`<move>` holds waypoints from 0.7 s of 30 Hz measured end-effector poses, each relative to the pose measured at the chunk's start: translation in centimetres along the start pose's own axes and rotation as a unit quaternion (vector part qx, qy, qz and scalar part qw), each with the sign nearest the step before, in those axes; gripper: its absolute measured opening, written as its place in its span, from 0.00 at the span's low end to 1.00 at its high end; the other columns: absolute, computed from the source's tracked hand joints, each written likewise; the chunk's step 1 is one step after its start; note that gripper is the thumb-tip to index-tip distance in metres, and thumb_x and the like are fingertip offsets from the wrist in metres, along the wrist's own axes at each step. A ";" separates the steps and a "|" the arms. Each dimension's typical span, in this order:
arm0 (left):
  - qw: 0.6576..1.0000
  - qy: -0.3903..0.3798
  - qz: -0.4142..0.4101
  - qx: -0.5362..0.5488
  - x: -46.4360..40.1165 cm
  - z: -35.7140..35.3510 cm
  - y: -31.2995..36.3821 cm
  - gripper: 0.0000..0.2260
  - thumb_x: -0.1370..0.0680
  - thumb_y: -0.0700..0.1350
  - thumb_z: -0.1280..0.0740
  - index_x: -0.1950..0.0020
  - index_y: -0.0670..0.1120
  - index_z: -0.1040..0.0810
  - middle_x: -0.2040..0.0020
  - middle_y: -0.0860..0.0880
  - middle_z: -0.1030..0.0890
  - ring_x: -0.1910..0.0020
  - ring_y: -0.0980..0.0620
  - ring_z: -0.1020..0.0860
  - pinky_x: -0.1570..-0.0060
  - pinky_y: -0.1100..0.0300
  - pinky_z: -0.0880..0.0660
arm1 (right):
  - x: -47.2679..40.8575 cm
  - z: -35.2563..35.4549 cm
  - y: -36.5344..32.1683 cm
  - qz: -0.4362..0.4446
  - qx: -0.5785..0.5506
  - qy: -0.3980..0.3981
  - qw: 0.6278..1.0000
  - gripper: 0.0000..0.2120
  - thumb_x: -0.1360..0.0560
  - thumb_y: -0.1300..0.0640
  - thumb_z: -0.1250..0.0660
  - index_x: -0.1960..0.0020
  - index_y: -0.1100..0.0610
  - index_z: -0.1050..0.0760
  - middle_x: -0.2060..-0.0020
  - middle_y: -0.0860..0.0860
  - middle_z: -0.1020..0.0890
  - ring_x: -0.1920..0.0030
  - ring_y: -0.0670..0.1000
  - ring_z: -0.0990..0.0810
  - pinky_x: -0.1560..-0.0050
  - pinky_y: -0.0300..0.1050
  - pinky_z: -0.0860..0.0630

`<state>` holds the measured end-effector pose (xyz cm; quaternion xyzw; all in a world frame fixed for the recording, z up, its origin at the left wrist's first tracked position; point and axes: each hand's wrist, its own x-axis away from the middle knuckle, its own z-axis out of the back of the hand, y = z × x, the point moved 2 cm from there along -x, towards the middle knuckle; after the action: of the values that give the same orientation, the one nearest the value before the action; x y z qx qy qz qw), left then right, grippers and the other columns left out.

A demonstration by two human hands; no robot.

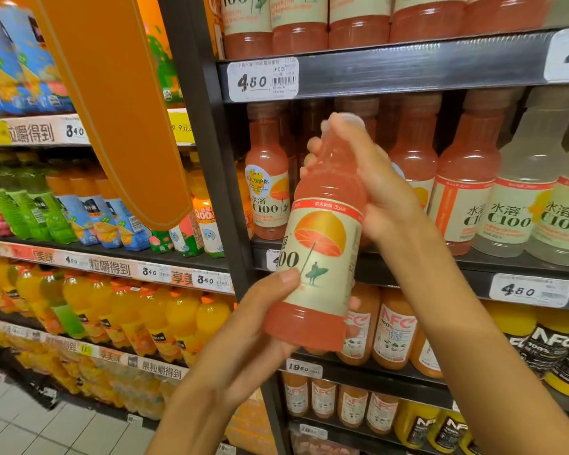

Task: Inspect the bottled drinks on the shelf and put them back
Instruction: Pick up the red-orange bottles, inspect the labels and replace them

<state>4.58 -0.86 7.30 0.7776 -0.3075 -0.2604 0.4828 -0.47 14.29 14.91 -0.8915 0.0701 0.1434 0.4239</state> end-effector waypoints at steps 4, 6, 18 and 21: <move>0.985 0.051 -0.047 -0.159 -0.2 0.9 -1.1 0.22 0.40 0.59 0.21 0.48 0.56 0.17 0.50 0.47 0.15 0.51 0.50 0.16 0.56 0.61 0.21 | 0.8 -1.2 -0.6 0.053 0.086 -0.069 0.993 0.07 0.23 0.56 0.36 0.48 0.57 0.29 0.64 0.51 0.20 0.65 0.50 0.20 0.62 0.46 0.21; 0.972 0.075 -0.087 -0.207 -0.6 0.8 -1.3 0.18 0.37 0.54 0.24 0.49 0.56 0.19 0.52 0.49 0.15 0.53 0.52 0.16 0.58 0.64 0.22 | 1.4 -1.4 -0.7 0.071 0.153 -0.079 0.983 0.10 0.23 0.54 0.37 0.44 0.57 0.30 0.62 0.51 0.18 0.61 0.51 0.18 0.59 0.47 0.20; 0.817 0.251 -0.274 -0.440 -3.2 3.3 -2.6 0.31 0.36 0.50 0.22 0.37 0.62 0.32 0.44 0.58 0.21 0.46 0.60 0.21 0.52 0.68 0.24 | 5.4 -1.7 -2.0 0.137 0.380 -0.239 0.883 0.15 0.31 0.72 0.29 0.49 0.60 0.28 0.59 0.53 0.18 0.50 0.58 0.17 0.48 0.50 0.23; 0.792 0.281 -0.298 -0.453 -4.2 3.7 -2.6 0.32 0.34 0.49 0.24 0.38 0.70 0.35 0.42 0.65 0.26 0.41 0.62 0.25 0.47 0.62 0.24 | 6.2 -1.6 -1.9 0.146 0.446 -0.288 0.835 0.15 0.32 0.74 0.29 0.51 0.61 0.27 0.58 0.54 0.20 0.50 0.58 0.18 0.47 0.53 0.23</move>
<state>-0.26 0.91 3.96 0.5614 0.2422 -0.2707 0.7435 6.17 14.24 15.33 -0.5033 0.1303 0.4072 0.7509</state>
